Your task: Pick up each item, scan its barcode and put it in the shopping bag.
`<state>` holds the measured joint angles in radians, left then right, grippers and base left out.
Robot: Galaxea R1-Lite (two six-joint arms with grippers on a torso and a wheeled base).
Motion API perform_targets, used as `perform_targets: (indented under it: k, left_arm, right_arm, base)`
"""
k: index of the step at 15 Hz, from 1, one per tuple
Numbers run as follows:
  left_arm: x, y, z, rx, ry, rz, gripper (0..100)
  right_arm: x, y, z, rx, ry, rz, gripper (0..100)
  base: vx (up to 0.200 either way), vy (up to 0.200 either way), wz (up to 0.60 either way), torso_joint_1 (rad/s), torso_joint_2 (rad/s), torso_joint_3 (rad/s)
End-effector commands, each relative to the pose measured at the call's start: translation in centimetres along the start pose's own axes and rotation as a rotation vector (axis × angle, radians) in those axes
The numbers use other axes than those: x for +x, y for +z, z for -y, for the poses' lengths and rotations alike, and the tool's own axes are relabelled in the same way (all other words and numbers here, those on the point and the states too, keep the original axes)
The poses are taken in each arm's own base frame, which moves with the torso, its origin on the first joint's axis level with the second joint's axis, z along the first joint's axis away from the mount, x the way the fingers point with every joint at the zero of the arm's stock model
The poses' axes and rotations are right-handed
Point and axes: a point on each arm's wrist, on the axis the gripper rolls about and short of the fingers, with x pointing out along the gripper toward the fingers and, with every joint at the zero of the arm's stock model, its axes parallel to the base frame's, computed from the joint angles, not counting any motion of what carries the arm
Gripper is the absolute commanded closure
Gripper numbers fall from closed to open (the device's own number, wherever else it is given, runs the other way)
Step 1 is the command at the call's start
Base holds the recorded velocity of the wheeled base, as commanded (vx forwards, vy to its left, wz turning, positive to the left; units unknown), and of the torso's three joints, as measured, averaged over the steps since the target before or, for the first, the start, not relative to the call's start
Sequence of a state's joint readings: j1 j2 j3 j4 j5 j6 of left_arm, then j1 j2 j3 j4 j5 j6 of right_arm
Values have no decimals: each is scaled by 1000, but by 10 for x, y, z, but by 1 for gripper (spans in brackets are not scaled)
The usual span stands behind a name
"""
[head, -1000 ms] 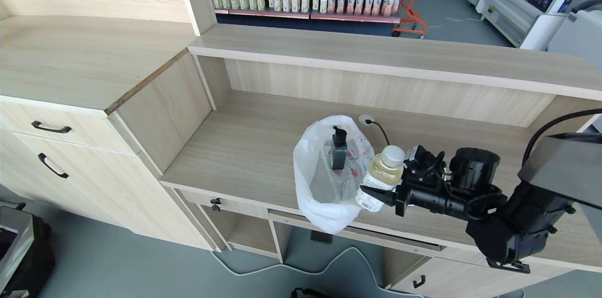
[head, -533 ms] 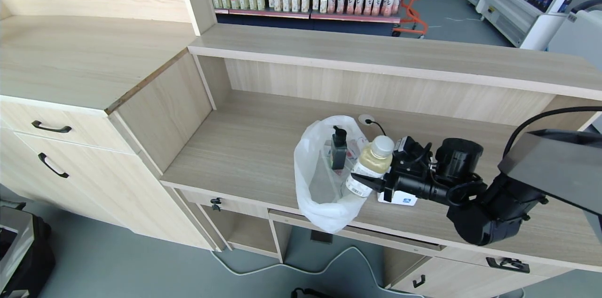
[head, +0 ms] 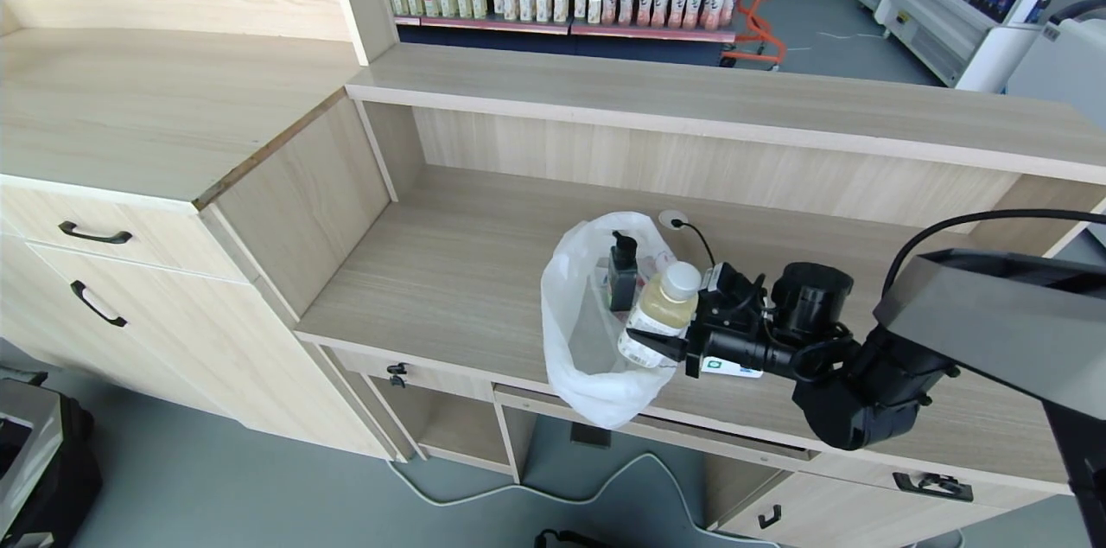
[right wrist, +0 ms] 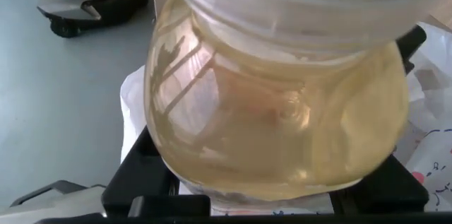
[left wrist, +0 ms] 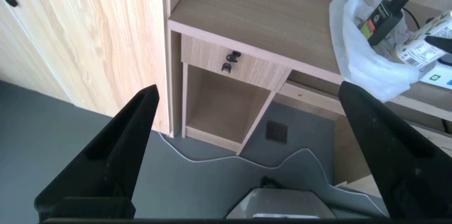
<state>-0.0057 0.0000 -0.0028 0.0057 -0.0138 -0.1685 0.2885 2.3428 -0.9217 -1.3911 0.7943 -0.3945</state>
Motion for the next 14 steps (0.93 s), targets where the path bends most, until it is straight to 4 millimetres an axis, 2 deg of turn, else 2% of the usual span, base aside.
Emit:
perform_targets:
  k: [1,4,10,14]
  left_arm:
    - [0,0,0,0,0,0,0]
    - [0,0,0,0,0,0,0]
    - [0,0,0,0,0,0,0]
    - [0,0,0,0,0,0,0]
  right_arm:
    - [7,-6,4,-15,-2,14,100]
    - [16,-8,8,-55,-10,56,100]
    - [11,-41,-3,-25,4,11,100]
    - [10,-48,-6,-40,-1,18,100]
  base:
    - [0,0,0,0,0,0]
    - [0,0,0,0,0,0]
    - [0,0,0,0,0,0]
    - [0,0,0,0,0,0]
